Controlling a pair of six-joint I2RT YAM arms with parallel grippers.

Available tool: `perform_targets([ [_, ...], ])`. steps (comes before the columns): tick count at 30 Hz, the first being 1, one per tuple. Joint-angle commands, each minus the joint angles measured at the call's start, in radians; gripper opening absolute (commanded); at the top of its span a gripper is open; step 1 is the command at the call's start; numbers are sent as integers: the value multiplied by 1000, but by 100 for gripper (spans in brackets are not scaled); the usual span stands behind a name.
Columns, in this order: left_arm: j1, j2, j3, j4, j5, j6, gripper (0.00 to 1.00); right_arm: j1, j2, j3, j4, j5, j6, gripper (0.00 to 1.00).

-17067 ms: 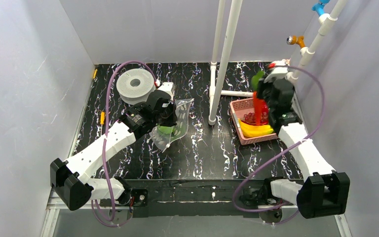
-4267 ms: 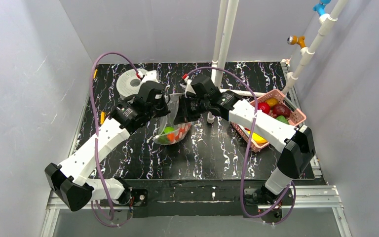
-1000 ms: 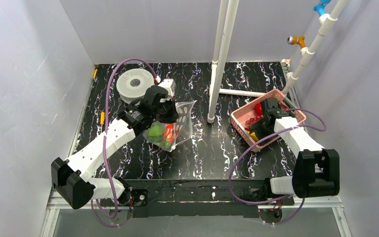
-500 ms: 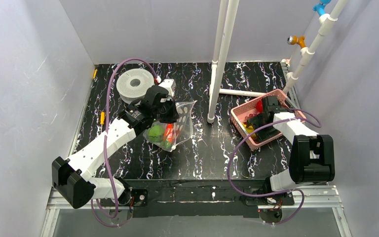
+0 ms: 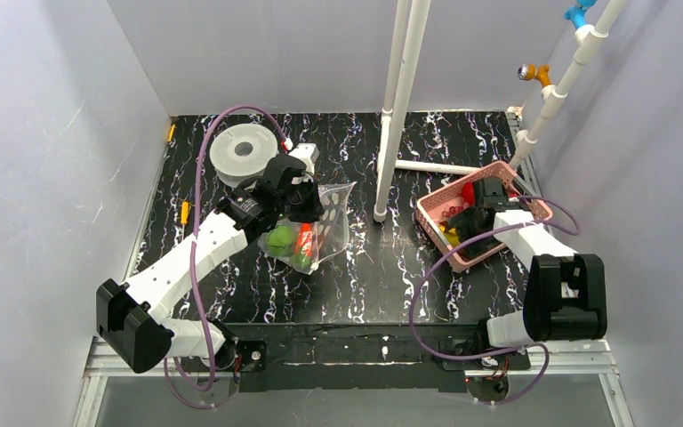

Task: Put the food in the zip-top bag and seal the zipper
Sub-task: Pick up the fake fruit from the bin, then place the fake fruit in the zipper food storage bag.

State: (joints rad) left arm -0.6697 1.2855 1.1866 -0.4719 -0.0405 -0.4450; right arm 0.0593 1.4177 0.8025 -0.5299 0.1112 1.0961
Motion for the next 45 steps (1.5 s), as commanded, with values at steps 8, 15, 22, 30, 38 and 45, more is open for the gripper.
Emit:
perform_targets([
  [8, 0, -13, 2, -4, 5, 11, 0, -1, -292, -36, -56, 106, -157, 1],
  [15, 0, -20, 0, -2, 0, 11, 0, -1, -376, 24, -81, 53, -343, 1],
  [22, 1, -27, 1, -1, 15, 8, 0, -1, -513, 13, 1, -115, -514, 1],
  [30, 1, -28, 8, 3, 85, 11, 0, 171, -523, 8, 180, -526, -686, 1],
  [38, 0, -36, 5, 5, 74, 13, 0, 537, -506, 56, 301, -432, -721, 2],
  [45, 0, -41, 6, 9, 92, 10, 0, 736, -403, 127, 326, -339, -782, 8],
])
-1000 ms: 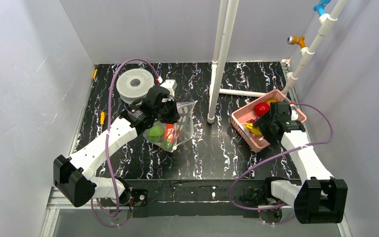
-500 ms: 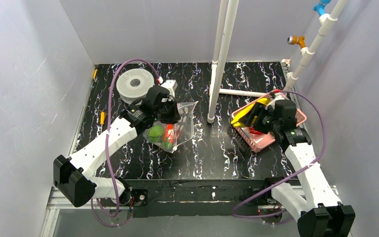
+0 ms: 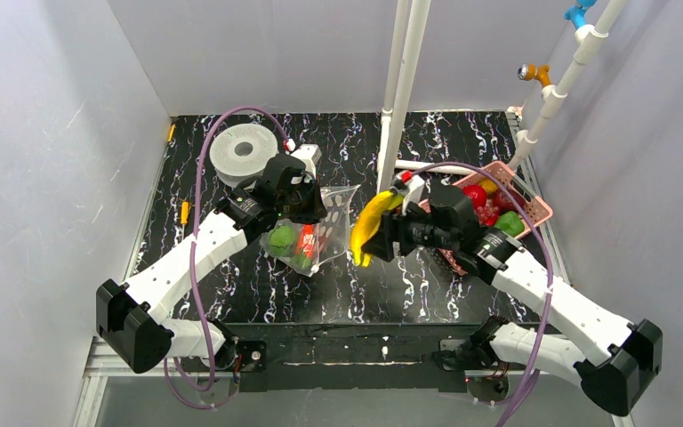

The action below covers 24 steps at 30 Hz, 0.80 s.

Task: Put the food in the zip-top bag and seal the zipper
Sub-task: Place the fake fruit in the zipper food storage bag.

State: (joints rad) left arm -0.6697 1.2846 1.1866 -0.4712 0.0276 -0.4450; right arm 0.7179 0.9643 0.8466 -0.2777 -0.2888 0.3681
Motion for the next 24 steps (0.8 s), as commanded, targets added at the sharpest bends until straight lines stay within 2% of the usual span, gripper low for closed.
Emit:
perform_targets([
  [1, 0, -43, 5, 10, 26, 9, 0, 96, 69, 96, 74, 83, -52, 8],
  [8, 1, -80, -12, 31, 35, 5, 0, 196, 173, 118, 206, 279, -38, 8],
  [15, 0, -112, -21, 48, 36, 5, 0, 209, 248, 131, 322, 299, -83, 8],
  [21, 0, -114, -20, 49, 55, 0, 0, 232, 271, 169, 281, 460, -51, 9],
  [24, 0, -118, -23, 54, 64, -6, 0, 258, 281, 184, 233, 550, -2, 17],
])
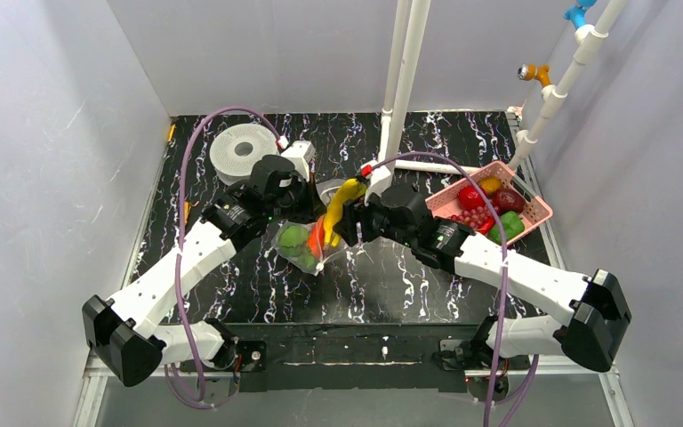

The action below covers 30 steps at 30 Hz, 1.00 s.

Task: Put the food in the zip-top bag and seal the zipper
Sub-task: Place the fake fruit in the zipper food storage bag.

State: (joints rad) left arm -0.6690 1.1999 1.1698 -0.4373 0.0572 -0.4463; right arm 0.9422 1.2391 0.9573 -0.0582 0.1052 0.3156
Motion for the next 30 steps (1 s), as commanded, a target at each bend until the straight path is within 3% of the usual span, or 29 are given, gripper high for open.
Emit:
perform_targets([
  [1, 0, -34, -8, 22, 36, -6, 0, 48, 11, 77, 7, 186, 67, 20],
  [12, 0, -41, -17, 31, 38, -14, 0, 84, 124, 181, -143, 286, 125, 71],
  [19, -1, -42, -17, 29, 28, -9, 0, 84, 107, 196, -222, 272, 98, 96],
  [22, -1, -37, -15, 29, 31, -9, 0, 84, 108, 225, -314, 285, 90, 98],
  [30, 0, -34, -17, 28, 24, -8, 0, 84, 20, 203, -360, 279, 111, 98],
])
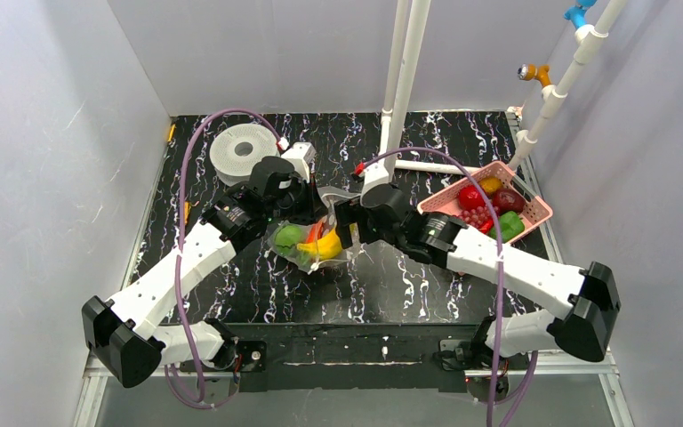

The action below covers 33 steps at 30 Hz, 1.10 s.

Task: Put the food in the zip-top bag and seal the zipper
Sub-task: Place the fake fruit in the zipper food storage bag.

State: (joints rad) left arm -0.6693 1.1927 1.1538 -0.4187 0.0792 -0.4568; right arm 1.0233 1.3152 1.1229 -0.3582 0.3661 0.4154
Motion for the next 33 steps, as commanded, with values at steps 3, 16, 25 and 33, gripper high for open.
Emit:
perform_targets([
  [3, 0, -24, -1, 9, 4, 1, 0, 3, -68, 62, -113, -17, 46, 86],
  [16, 0, -29, 0, 12, 18, 2, 0, 4, 43, 34, 36, -62, 191, 17],
  [25, -1, -59, -17, 41, 33, 4, 0, -32, 246, 136, 177, 75, 100, 20],
  [33, -1, -61, -12, 35, 30, 3, 0, -45, 208, 130, 121, 48, 97, 39],
])
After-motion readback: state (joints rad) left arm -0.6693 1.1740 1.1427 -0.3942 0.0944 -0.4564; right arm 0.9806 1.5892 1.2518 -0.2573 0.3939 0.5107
